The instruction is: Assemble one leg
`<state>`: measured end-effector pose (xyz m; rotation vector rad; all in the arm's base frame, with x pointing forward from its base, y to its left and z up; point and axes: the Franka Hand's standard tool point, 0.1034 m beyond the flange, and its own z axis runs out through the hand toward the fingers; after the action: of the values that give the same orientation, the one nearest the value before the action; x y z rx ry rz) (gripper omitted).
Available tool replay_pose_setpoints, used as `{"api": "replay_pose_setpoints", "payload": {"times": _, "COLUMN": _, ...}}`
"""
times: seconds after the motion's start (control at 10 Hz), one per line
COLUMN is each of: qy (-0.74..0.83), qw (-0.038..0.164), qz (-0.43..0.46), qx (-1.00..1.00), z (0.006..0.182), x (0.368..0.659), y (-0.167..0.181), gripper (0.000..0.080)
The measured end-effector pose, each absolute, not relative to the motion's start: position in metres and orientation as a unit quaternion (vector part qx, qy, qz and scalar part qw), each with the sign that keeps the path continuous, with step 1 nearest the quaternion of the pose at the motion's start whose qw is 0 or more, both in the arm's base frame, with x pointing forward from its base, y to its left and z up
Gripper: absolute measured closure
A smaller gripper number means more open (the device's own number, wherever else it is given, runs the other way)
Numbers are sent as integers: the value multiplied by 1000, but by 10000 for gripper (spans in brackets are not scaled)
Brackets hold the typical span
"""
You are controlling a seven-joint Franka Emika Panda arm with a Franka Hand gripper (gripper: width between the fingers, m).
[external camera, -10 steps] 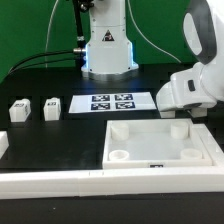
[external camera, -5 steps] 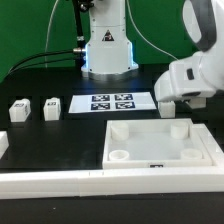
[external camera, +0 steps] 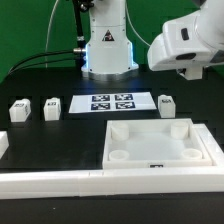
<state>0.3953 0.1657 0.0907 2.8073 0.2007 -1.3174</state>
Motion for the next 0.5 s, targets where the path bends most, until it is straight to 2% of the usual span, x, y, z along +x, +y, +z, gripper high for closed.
{"api": "replay_pose_setpoints", "payload": {"times": 0.1, "qy": 63, "qw": 10, "qz": -380, "qx": 923, "z": 88, "x": 405, "y": 168, "gripper": 508}}
{"api": "replay_pose_setpoints", "payload": {"times": 0.5, "qy": 60, "qw": -8, "qz": -199, "qx": 978, "z": 89, "x": 413, "y": 169, "gripper": 508}}
